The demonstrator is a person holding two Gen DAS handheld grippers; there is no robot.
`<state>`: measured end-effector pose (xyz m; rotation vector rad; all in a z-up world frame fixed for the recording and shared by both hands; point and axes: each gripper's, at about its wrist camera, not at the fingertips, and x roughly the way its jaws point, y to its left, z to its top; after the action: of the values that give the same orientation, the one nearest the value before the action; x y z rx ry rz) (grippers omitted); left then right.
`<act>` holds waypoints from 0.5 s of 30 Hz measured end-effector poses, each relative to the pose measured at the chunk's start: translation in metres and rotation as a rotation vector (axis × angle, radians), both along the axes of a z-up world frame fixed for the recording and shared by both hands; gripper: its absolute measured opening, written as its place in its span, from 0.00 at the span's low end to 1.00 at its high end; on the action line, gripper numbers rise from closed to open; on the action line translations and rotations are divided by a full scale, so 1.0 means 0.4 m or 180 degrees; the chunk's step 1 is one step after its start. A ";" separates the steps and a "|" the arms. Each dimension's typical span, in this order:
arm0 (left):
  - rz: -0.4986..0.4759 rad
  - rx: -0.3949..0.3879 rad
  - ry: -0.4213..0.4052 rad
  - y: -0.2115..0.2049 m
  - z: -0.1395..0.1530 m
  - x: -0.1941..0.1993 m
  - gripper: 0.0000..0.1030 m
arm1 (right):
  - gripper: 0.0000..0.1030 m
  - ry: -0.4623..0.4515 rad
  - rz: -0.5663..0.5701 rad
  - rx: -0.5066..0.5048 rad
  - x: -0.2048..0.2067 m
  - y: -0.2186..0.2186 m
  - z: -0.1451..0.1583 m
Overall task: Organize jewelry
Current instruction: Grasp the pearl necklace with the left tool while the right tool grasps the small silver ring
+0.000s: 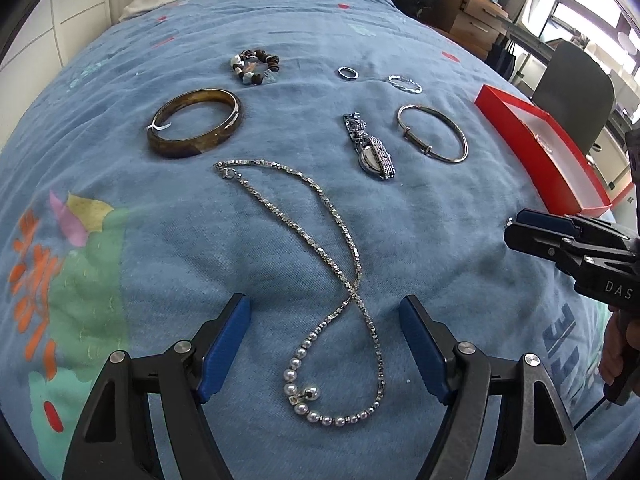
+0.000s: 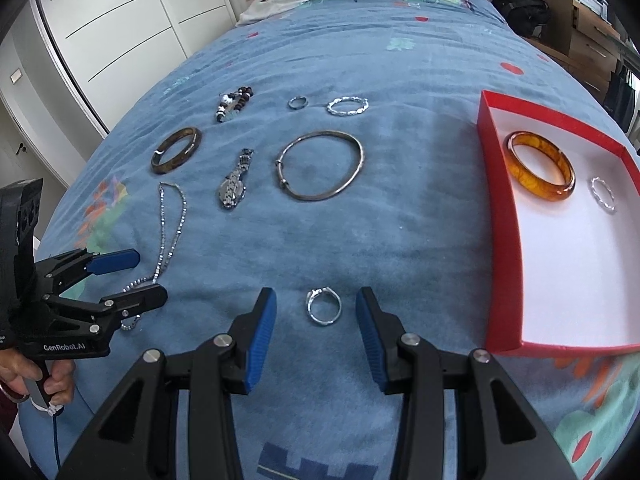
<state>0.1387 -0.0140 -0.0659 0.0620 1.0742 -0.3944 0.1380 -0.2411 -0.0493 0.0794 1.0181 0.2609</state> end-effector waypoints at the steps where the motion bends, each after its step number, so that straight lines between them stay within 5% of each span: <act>1: -0.0012 0.0038 -0.0014 -0.005 -0.003 -0.001 0.71 | 0.35 0.0004 0.0002 -0.0008 0.001 0.000 -0.003; 9: -0.0089 0.0197 -0.0129 -0.031 -0.009 -0.011 0.51 | 0.21 0.0054 -0.0011 -0.0044 0.008 -0.007 -0.023; 15: -0.0086 0.0121 -0.0090 -0.025 -0.005 -0.008 0.13 | 0.18 0.0052 0.0042 -0.0073 0.006 -0.005 -0.021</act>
<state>0.1356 -0.0241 -0.0681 0.1157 1.0540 -0.3964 0.1404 -0.2430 -0.0577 0.0539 1.0378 0.2610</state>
